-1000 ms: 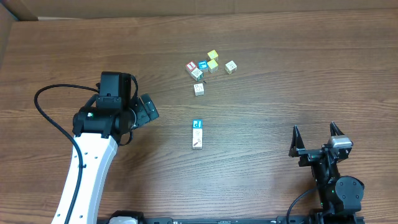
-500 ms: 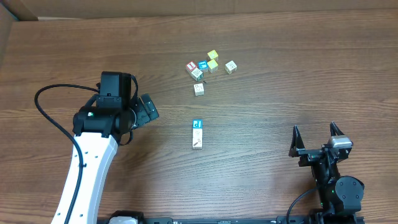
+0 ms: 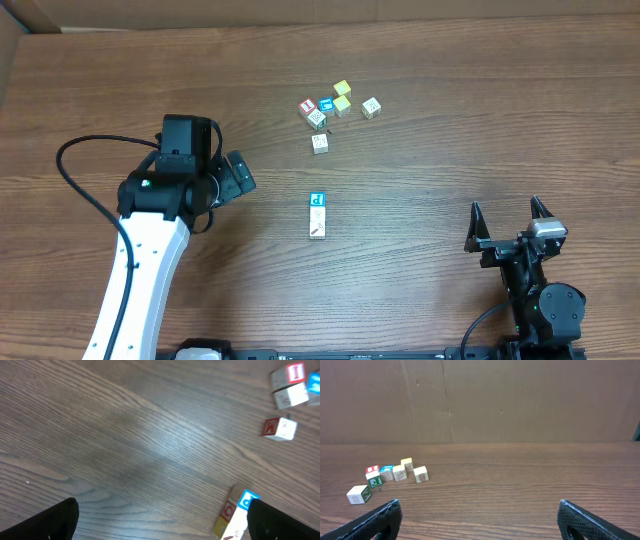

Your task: Flip 3 blocks

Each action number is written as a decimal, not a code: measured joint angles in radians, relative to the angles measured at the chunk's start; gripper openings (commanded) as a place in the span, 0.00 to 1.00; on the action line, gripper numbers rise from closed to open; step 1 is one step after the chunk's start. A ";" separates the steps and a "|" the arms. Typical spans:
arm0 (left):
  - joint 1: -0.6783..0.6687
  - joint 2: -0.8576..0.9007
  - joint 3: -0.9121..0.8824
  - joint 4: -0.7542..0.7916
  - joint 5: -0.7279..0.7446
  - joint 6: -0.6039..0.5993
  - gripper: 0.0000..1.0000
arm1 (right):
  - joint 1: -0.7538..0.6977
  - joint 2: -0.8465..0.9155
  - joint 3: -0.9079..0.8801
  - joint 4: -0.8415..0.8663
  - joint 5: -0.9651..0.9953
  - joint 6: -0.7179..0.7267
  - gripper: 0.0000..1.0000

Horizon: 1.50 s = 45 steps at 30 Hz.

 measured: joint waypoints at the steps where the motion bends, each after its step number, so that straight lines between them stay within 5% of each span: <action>1: 0.000 -0.015 0.000 0.000 0.000 0.000 1.00 | 0.000 0.000 0.000 0.000 0.000 0.000 1.00; 25: 0.000 -0.773 0.000 -0.098 -0.056 0.000 1.00 | 0.000 0.000 0.000 0.001 0.000 0.000 1.00; 36: 0.000 -0.949 0.000 -0.167 -0.075 0.026 1.00 | 0.000 0.000 0.000 0.001 0.000 0.000 1.00; 40: 0.000 -0.978 -0.005 0.009 -0.078 0.026 1.00 | 0.000 0.000 0.000 0.001 0.000 0.000 1.00; 45: 0.000 -0.986 -0.095 0.568 -0.078 0.025 0.99 | 0.000 0.000 0.000 0.000 0.000 -0.001 1.00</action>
